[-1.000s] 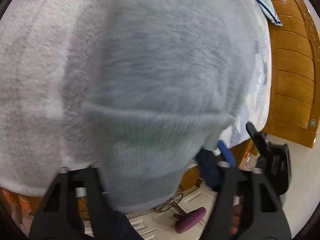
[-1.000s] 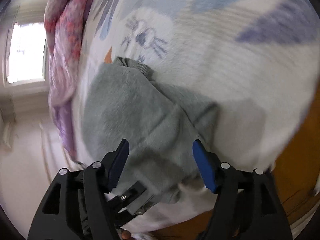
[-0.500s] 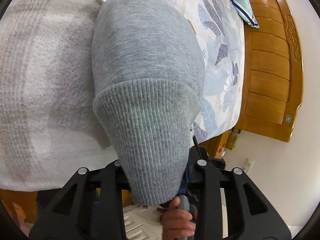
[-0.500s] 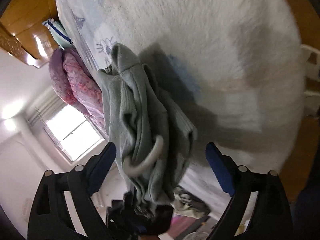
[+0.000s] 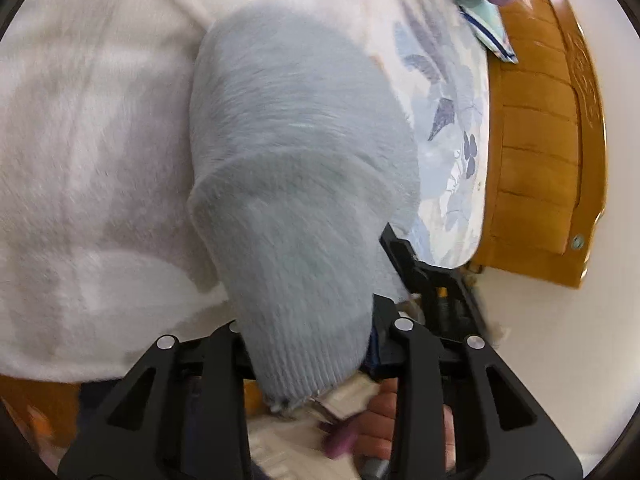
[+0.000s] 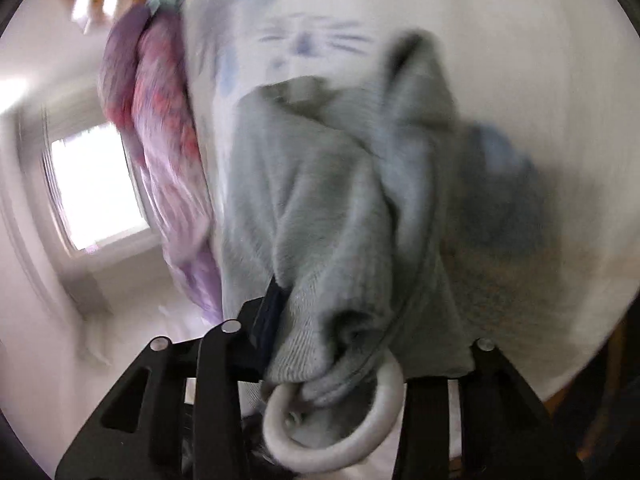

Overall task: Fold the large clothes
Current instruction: 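Lift the folded hoodie with both grippers and carry it toward the clothes stack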

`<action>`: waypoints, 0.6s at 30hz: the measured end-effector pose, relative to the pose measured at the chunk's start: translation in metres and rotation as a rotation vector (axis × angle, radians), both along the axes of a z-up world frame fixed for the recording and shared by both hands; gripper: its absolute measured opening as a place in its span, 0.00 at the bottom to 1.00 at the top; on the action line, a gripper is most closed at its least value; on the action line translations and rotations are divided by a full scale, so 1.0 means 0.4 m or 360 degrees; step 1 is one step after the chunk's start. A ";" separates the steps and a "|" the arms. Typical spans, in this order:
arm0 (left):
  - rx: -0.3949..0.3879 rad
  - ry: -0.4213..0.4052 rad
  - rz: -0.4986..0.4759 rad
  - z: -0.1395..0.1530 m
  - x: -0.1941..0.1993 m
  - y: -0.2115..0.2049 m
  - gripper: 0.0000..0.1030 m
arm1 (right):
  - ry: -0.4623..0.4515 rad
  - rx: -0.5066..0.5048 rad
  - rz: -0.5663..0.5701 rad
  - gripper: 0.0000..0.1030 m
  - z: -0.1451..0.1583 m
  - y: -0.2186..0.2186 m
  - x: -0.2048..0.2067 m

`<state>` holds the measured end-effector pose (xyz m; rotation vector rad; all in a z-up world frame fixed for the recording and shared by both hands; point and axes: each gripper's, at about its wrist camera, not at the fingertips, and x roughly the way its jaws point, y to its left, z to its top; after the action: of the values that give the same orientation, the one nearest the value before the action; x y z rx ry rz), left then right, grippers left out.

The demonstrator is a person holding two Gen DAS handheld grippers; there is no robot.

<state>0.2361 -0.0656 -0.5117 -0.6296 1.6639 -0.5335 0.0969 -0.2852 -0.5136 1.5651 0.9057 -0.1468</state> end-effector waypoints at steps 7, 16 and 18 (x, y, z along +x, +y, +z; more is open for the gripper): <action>0.0046 -0.0188 0.0023 0.181 0.047 0.034 0.25 | -0.0131 -0.0311 0.0414 0.28 0.233 0.018 0.111; -0.0037 -0.0263 0.0235 0.382 0.042 0.121 0.25 | -0.0281 -0.0407 0.0826 0.22 0.467 0.088 0.212; -0.0082 -0.0262 0.0328 0.421 0.028 0.167 0.25 | -0.0317 -0.0403 0.0891 0.22 0.505 0.117 0.232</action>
<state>0.2474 0.0012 -0.3433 -0.7648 1.4162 -0.4667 0.1897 -0.2384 -0.3115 1.0279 1.0848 0.2795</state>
